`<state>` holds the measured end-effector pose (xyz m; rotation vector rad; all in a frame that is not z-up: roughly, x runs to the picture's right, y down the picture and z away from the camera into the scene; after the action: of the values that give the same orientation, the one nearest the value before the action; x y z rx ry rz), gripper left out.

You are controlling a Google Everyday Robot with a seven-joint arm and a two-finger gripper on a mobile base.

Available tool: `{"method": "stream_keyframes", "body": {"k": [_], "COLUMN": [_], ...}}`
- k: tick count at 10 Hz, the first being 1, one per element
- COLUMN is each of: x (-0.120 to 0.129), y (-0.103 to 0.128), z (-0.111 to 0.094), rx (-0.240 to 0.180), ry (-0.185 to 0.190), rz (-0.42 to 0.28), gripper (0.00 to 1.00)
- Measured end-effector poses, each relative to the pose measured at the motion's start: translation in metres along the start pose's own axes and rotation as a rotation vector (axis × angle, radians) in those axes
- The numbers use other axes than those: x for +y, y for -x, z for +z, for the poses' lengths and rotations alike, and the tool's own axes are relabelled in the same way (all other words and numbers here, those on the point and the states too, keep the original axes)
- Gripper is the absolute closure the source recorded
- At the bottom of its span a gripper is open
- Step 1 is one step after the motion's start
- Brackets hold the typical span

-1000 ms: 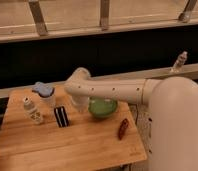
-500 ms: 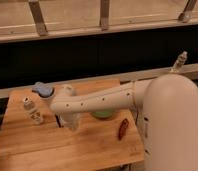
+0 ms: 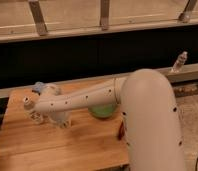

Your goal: Knock the eraser over

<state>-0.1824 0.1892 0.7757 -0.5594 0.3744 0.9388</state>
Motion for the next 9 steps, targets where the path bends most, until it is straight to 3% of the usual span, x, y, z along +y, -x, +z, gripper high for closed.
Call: {"method": "stream_keyframes", "body": {"k": [3, 5, 6, 8, 9], "x": [-0.041, -0.075, -0.09, -0.127, -0.141], "y": [0.052, 0.078, 0.085, 0.087, 0.082], "z": [-0.02, -0.05, -0.071, -0.108, -0.116], "rx": [-0.068, -0.157, -0.221, -0.354, -0.391], "ry": [-0.084, -0.124, -0.141, -0.157, -0.156], "rz": [0.007, 0.037, 0.061, 0.164, 0.21], "gripper": [1.0, 1.0, 1.0, 1.0, 1.0]}}
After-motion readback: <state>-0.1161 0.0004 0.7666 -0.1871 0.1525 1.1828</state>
